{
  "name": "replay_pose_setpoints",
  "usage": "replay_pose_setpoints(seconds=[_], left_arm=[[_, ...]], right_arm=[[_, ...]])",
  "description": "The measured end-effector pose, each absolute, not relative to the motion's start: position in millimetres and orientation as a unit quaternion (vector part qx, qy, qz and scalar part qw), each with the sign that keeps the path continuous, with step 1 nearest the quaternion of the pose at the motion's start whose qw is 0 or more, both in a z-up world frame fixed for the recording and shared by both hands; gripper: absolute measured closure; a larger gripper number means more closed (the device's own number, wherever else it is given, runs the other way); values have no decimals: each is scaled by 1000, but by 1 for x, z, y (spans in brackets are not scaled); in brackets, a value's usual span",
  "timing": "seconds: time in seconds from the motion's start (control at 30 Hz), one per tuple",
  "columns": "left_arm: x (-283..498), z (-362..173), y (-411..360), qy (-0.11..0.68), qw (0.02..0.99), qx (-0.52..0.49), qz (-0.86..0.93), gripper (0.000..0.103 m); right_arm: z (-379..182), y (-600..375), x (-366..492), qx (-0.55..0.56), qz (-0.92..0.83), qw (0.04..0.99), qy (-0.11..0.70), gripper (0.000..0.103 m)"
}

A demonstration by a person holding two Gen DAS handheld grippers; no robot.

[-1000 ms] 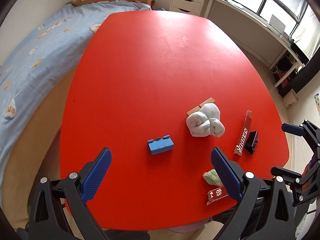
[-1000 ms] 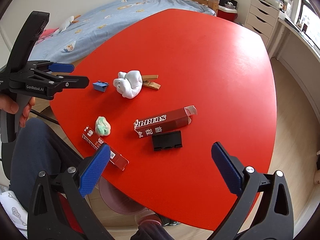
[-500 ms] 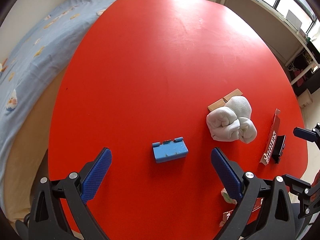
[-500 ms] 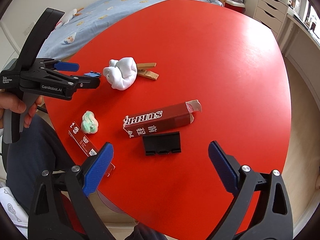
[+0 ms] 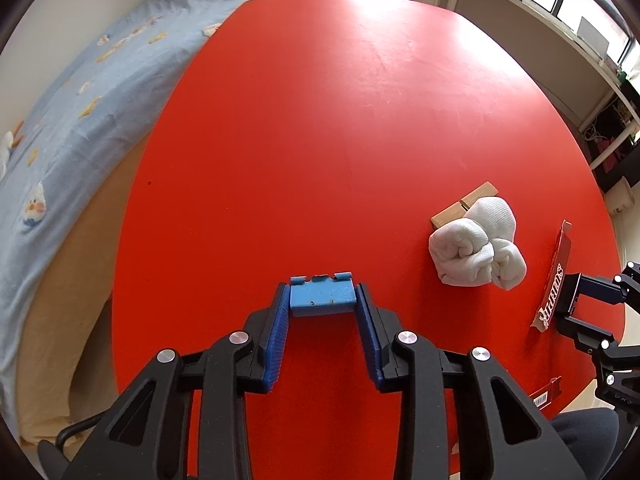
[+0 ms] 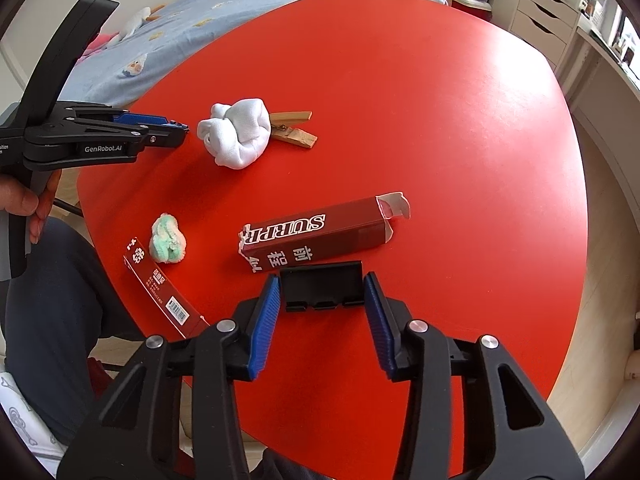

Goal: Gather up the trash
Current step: 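Grasp the blue block with the left tool while the right tool grasps a black item, then carry both held items over the pink bin and open both tools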

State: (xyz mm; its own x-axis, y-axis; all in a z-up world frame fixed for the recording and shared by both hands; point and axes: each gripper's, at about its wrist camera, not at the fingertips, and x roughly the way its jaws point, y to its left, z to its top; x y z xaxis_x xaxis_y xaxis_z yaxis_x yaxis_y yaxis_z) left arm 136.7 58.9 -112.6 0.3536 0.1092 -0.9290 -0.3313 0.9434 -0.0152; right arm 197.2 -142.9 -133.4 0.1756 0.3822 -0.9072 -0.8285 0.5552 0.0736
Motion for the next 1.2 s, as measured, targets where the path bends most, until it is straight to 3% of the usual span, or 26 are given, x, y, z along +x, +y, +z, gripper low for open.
replay_pose_setpoints(seconds=[1.2], left_arm=[[86, -65, 47, 485, 871, -63, 47, 71]], right_arm=[[-85, -166, 167, -148, 341, 803, 466, 63]])
